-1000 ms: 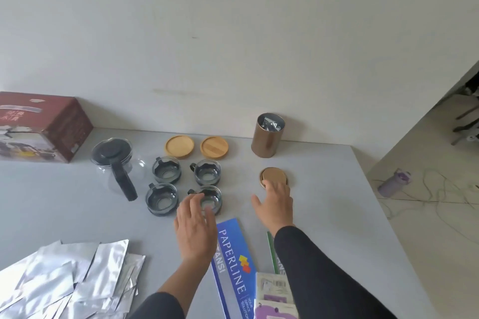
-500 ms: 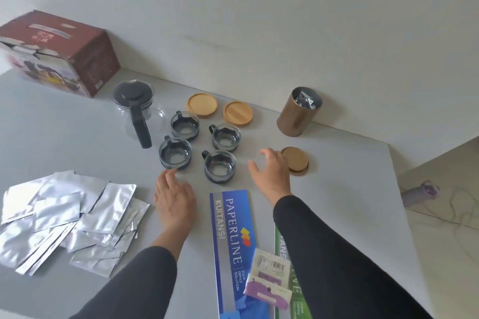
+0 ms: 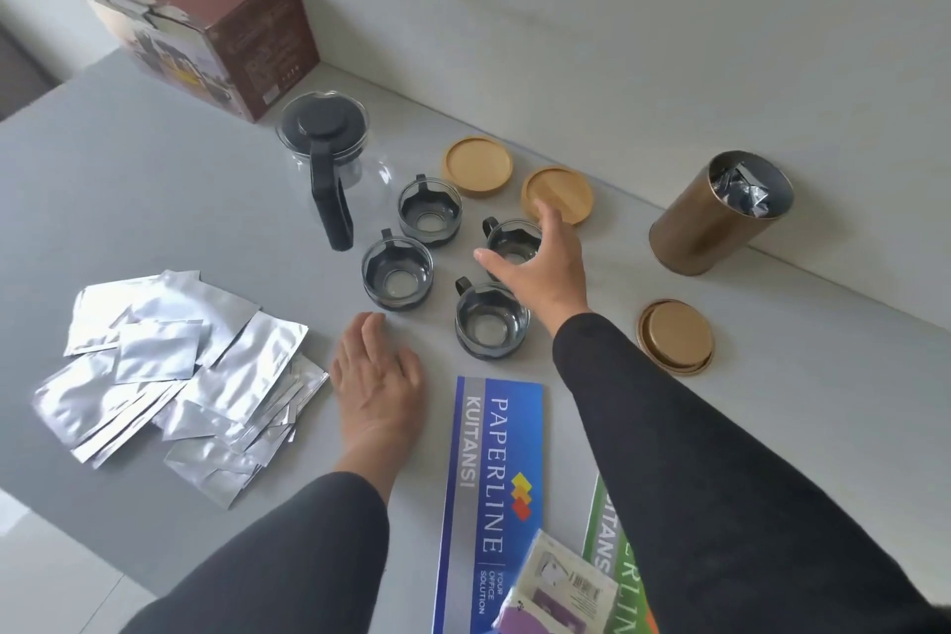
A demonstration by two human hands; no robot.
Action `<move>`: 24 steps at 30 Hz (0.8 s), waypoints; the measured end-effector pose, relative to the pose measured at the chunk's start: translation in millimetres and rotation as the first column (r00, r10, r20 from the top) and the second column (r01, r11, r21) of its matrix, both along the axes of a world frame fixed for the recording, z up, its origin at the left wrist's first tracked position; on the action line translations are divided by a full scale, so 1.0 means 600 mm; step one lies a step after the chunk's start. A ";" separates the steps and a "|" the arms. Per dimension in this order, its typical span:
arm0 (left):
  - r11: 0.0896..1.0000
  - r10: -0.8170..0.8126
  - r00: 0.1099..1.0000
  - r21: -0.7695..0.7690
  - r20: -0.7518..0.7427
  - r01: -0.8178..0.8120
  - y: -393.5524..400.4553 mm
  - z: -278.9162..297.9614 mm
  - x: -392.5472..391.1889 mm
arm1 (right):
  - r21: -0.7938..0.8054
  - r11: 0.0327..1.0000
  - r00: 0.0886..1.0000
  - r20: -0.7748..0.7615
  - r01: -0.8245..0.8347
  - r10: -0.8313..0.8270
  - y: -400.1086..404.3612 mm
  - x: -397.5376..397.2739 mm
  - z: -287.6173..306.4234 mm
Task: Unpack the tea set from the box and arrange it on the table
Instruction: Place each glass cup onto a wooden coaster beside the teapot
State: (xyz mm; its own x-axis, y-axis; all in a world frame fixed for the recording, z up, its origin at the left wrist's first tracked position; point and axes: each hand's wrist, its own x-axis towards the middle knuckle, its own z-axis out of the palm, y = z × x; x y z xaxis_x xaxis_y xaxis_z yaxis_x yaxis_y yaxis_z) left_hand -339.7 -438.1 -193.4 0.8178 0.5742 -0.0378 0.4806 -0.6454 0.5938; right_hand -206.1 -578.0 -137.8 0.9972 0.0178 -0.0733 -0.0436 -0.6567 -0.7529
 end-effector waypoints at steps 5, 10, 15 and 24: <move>1.000 0.000 1.000 0.008 -0.013 0.000 0.001 0.003 0.002 | -0.052 0.999 1.000 -0.016 -0.005 0.005 0.017 0.017 -0.019; 1.000 -0.017 0.999 0.024 -0.029 0.018 0.003 0.004 0.002 | -0.050 0.999 1.000 -0.018 -0.001 0.000 0.015 0.023 -0.018; 0.996 -0.045 0.997 0.072 -0.065 0.050 0.008 0.002 0.003 | 0.008 0.992 0.991 0.054 0.126 -0.126 -0.029 -0.001 0.000; 0.991 -0.067 0.990 0.109 -0.128 0.081 0.006 0.000 0.004 | -0.067 0.992 0.992 0.075 0.110 -0.105 -0.116 -0.118 -0.013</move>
State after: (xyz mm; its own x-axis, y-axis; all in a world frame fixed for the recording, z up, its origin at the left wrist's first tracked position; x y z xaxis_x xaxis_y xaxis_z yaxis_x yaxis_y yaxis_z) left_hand -337.3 -434.5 -193.2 0.8514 0.5185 -0.0792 0.4939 -0.7416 0.4538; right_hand -277.0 -647.6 -145.7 0.9957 -0.0926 0.0006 -0.0650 -0.7030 -0.7083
